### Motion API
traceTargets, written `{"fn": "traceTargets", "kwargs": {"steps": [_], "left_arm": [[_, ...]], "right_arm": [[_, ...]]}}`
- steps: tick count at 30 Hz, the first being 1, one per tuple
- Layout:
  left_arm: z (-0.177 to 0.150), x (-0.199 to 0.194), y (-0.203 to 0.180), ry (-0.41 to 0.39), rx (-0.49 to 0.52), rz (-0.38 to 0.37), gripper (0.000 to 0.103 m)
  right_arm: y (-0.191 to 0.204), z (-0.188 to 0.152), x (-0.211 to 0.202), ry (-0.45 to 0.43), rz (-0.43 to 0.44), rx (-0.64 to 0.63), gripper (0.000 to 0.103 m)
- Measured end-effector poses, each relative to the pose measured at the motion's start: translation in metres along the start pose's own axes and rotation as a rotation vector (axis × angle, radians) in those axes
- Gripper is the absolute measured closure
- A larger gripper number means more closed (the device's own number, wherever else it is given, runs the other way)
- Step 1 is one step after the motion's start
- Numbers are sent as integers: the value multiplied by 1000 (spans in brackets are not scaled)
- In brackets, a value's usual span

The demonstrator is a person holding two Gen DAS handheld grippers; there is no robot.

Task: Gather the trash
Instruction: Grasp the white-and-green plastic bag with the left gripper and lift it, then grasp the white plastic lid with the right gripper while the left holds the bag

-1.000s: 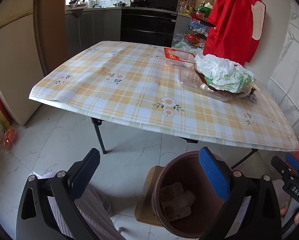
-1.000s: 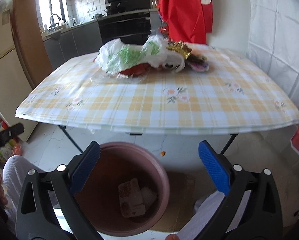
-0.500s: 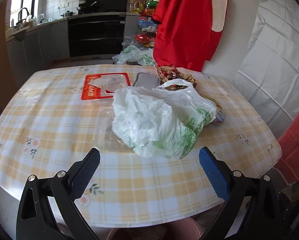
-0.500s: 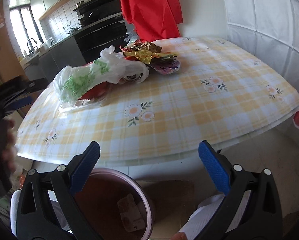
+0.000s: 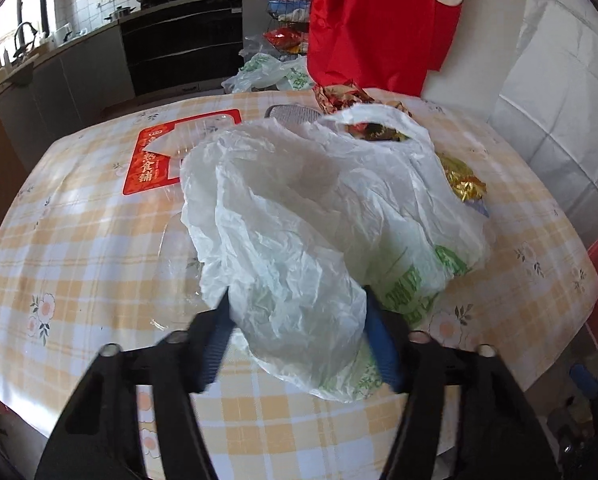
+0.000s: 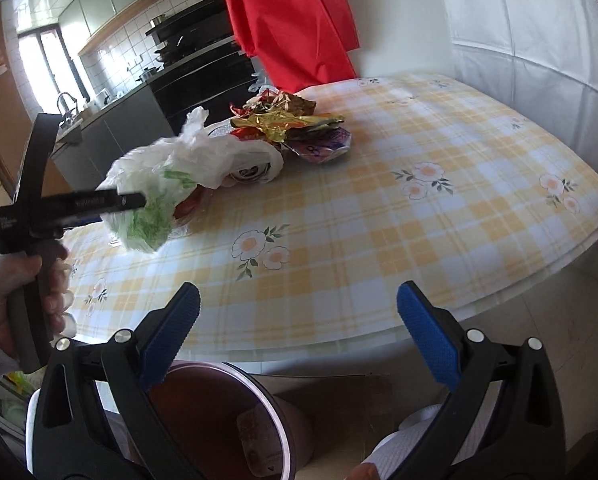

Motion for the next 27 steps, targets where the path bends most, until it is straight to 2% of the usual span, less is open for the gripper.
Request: {"fn": "traceTargets", "kwargs": {"steps": [1,4,11,18,23,27], "left_arm": [[-2,-3,1,2,16,2,78],[-5,-20,2,-15,33,-32,89],[-9,-108,19,-206,57,-97,91],[-34,-172,62,-336,-55,-119,92],[-60,-204,96,-399,-165,-85,92],[-86,-224,125,-456,-249,-11,92]], "right_arm": [[2,0,-1,0,-5,-5,6],[10,1,-5,-4,10,-32,6],[31,3,-15,-38,4,-101,6],[44,3,-21,-30,5,-145,6],[51,3,-19,-17,5,-176,6],[60,9,-11,-6,27,-207,6]]}}
Point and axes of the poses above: each gripper's, at about its wrist camera, not at the fingertips, and x roughly the way its jaws point, y to its left, z to its top, the point moved 3 cm from there along x, roughly the way its jaws point, and after that the axes turned 8 degrees about x, right-handed, at the moved point
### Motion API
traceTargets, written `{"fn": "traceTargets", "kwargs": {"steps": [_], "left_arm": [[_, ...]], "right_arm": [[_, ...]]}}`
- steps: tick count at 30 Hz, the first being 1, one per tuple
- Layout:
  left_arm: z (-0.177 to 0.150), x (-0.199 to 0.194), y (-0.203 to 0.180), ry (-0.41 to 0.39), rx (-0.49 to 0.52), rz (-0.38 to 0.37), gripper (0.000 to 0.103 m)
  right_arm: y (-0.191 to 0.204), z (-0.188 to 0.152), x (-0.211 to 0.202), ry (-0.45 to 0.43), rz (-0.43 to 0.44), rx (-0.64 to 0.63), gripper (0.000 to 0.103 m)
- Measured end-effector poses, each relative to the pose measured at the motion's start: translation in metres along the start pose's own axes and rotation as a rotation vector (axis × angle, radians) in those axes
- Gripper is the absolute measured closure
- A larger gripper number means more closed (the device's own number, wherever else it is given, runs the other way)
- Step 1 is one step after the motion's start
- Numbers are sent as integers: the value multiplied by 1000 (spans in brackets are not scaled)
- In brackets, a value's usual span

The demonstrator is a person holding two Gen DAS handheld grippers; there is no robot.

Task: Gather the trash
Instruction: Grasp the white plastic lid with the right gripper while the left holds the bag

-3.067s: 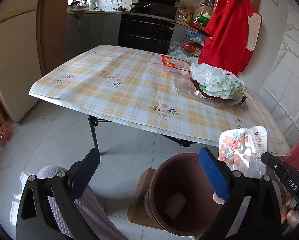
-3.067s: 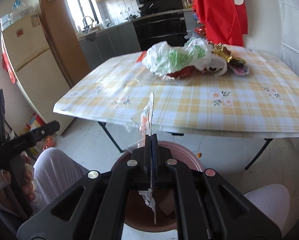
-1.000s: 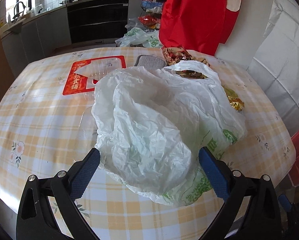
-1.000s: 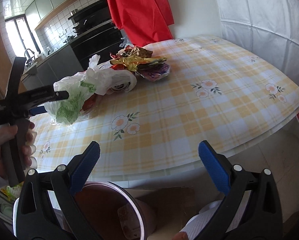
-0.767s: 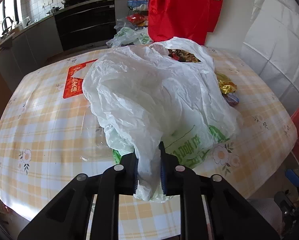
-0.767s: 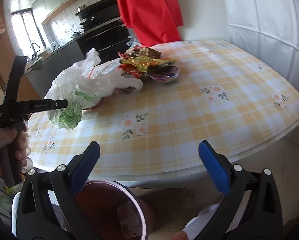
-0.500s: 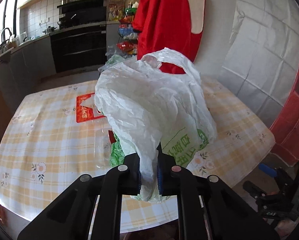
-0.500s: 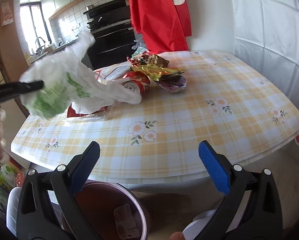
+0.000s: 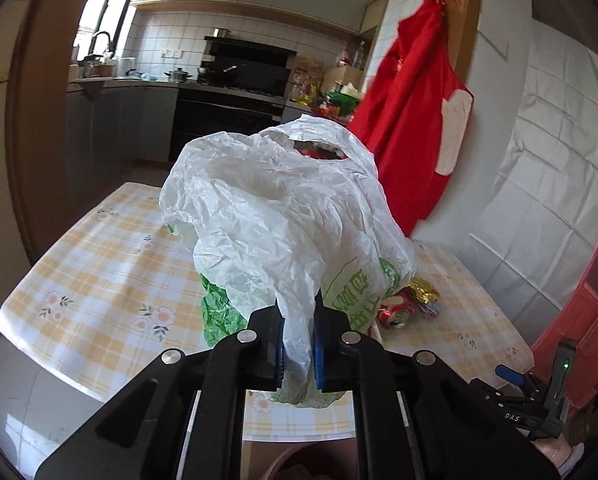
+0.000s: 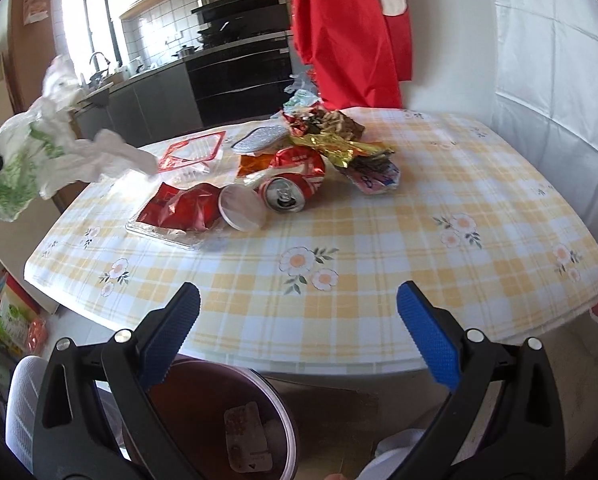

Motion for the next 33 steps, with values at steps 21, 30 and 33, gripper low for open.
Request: {"fn": "traceTargets", "kwargs": {"steps": [21,30,33], "left_arm": [[-93,14,58,130,-132,80,92],[-97,11,52,126,-125,55,92],[-93,7,47,114,-111,49,92]], "right_arm": [[101,19,168,173,-164,-569,52],[98,36,163,152,-108,-416,93],[88,42,142,123,-57,-307,93]]}}
Point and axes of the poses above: each gripper's, at about its wrist camera, not at the fingertips, and x roughly the way its jaws point, y to its left, z to its top, the point moved 3 cm from there along x, roughly the way its jaws point, and after that the axes turned 8 degrees about x, right-handed, at the moved point
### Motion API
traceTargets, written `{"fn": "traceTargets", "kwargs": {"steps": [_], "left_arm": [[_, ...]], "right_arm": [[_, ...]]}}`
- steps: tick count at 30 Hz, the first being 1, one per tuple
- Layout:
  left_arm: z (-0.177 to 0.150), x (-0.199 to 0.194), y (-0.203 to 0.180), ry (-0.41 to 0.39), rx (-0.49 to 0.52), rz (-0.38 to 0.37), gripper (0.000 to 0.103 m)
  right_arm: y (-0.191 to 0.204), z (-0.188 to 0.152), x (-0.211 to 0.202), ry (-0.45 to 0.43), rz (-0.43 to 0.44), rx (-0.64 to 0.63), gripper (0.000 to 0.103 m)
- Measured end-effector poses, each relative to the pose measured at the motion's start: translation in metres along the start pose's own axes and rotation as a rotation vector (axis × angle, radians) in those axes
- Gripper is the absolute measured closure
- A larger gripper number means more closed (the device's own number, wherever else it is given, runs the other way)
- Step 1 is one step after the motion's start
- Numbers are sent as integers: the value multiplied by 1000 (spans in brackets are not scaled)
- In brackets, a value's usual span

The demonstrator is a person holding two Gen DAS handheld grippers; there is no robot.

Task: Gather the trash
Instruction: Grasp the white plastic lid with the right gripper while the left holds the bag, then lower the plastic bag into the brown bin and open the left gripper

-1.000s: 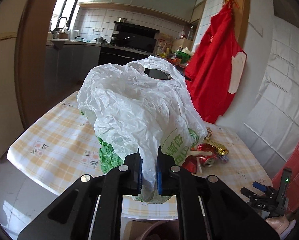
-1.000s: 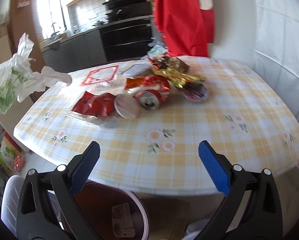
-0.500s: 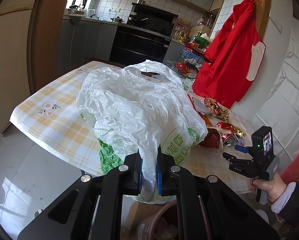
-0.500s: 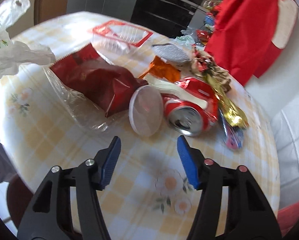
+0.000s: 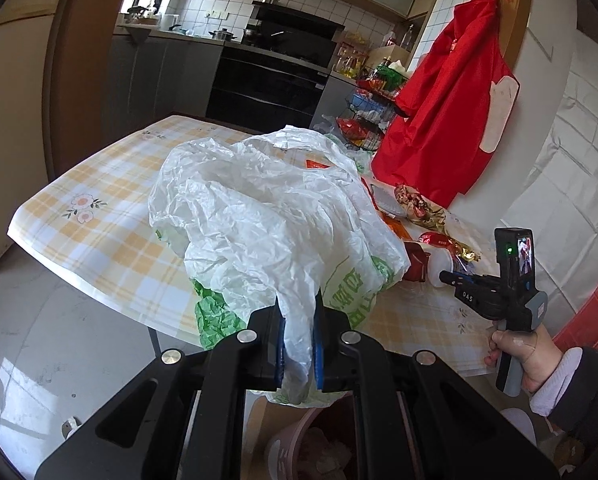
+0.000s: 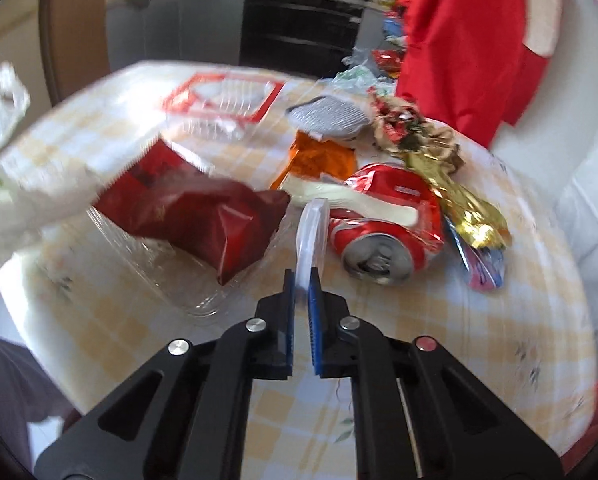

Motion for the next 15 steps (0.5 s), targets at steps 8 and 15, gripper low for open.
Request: {"fn": "traceTargets", "kwargs": {"steps": [8,15], "left_arm": [[12,-23,-19,-37,26,-45,92],[26,-53,-38,-70,80,-61,92]], "right_arm": [[-18,-9,-56,-76,127,183,93],[-21,-26,-109,-160,198,246,93]]}}
Point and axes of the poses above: each gripper's, at about its wrist camera, not at the fingertips, and x roughly the way its jaws point, y to its left, z to its top, the point moved 3 cm from there along x, roughly the way its jaws point, and after that the axes turned 8 degrees about x, right-handed, at the moved point
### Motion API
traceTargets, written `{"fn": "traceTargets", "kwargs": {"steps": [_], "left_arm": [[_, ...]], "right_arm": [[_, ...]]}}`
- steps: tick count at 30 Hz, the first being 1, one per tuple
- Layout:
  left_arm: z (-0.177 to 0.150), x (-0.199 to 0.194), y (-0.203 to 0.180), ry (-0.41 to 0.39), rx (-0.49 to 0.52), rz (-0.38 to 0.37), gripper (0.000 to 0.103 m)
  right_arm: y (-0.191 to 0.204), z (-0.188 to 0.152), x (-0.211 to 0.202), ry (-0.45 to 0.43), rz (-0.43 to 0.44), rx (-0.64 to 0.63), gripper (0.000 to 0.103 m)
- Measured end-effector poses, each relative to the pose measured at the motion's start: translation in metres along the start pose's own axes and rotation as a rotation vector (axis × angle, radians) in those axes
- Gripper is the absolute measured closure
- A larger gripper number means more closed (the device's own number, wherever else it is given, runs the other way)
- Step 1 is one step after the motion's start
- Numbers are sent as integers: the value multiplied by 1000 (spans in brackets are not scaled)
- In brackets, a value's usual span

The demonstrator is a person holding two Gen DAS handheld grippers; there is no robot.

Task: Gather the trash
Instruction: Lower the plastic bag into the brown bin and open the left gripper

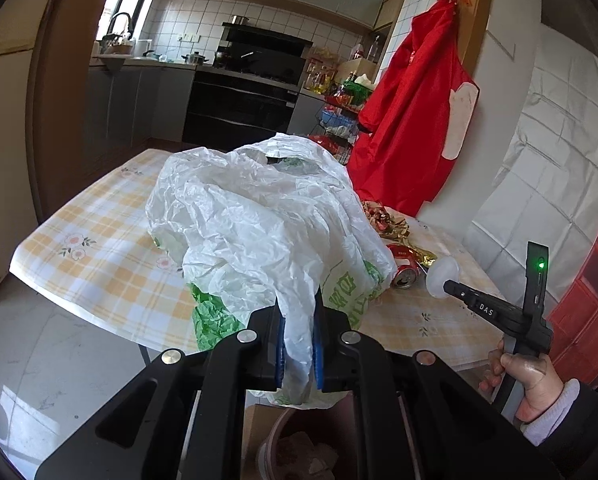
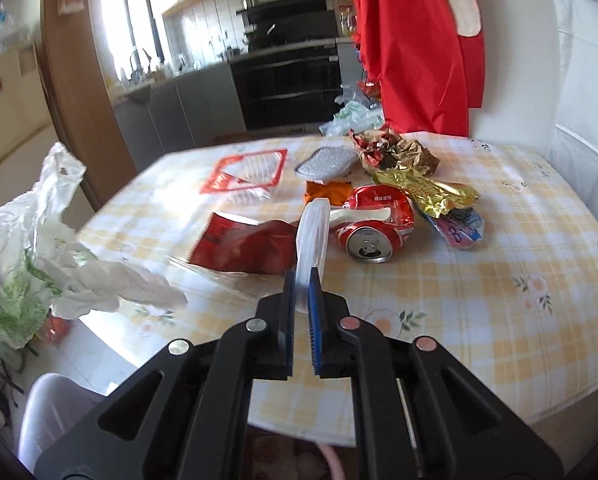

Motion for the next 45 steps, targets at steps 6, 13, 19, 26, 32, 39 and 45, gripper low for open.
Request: {"fn": "traceTargets", "kwargs": {"steps": [6,13,19,26,32,39,45], "left_arm": [[25,-35,-11,-19,61,-52,92],[14,-58,-55,67,179,-158,92],[-18,-51,-83,277,174,-270,92],[-62,-13,-80,518,76,-334,92],[-94,25,-82,673,74,-347,92],[-131,91,-96,802,81,-333,91],[-160,121,-100,824,146,-247,35]], "right_arm": [[4,-7,-46,-54,52,33,93],[0,-7,-101,-127,69,66,93],[-2,-6,-142,-184,90,70,93],[-11,-11,-147,-190,98,82,93],[-15,-21,-134,-154,97,102,93],[-16,-27,-122,-122,91,103,93],[-17,-30,-122,-109,92,97,93]]}}
Point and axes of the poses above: each gripper's, at about its wrist camera, not at the fingertips, and x roughly the way its jaws point, y to its left, z to its top, the point moved 3 cm from there along x, roughly the way its jaws point, and after that the axes turned 8 degrees about x, right-handed, at the moved point
